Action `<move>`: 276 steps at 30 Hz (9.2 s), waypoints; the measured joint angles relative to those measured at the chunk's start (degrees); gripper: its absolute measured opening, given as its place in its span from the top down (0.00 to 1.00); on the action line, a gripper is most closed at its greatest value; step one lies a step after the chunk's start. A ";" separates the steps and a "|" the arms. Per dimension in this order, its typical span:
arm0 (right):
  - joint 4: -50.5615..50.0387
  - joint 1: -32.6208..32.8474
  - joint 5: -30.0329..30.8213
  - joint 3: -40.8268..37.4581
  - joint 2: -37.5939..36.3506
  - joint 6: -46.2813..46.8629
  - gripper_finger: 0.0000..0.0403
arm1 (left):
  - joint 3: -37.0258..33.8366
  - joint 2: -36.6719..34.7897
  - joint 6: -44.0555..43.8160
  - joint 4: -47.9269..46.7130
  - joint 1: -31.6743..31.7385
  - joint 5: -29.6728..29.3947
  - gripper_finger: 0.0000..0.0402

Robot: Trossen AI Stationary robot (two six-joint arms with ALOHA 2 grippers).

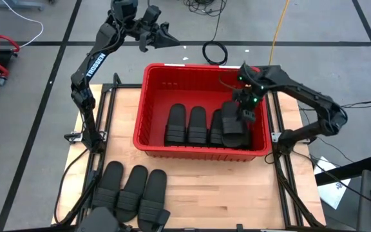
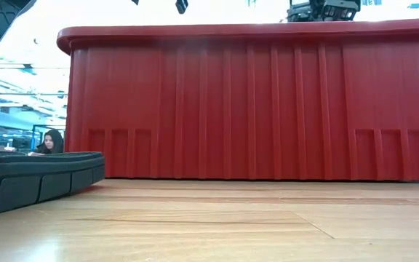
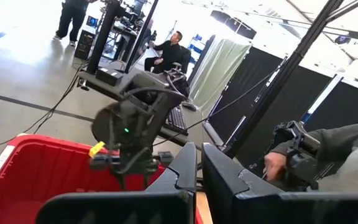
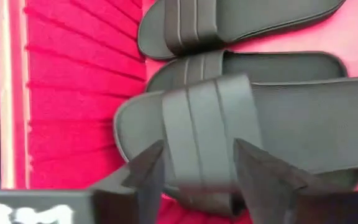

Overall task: Pick and place slides into bin
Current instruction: Put the black slide into the red bin

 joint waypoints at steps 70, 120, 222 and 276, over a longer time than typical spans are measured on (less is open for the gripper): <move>-8.24 -8.50 -4.42 2.63 20.22 -15.97 0.48 | 0.00 0.00 8.93 -9.05 0.48 -0.31 0.95; -14.69 -3.11 -14.96 -1.57 8.47 -23.21 0.99 | 0.00 0.00 7.88 -9.05 0.42 -3.02 0.95; 56.33 1.88 4.55 -12.68 -32.41 35.47 1.00 | 0.04 -18.74 51.84 -43.04 -8.72 -27.17 1.00; 85.23 38.97 15.70 -26.55 -36.17 36.36 1.00 | -58.58 -43.34 14.64 -11.16 -58.22 -34.22 1.00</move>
